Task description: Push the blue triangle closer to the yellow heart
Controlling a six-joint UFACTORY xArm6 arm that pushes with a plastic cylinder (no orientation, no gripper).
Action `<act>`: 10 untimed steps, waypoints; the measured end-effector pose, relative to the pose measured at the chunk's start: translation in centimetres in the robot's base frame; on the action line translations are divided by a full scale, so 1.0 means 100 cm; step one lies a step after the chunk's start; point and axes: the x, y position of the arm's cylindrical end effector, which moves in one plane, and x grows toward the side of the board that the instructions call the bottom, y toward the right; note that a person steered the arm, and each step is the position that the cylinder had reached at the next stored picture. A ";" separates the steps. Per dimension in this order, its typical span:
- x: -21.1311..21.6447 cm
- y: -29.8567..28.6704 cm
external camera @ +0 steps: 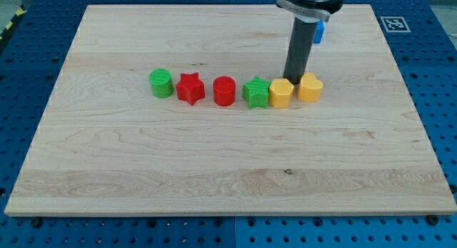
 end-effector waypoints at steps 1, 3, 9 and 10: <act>0.000 0.000; -0.076 -0.046; -0.151 0.062; -0.130 0.068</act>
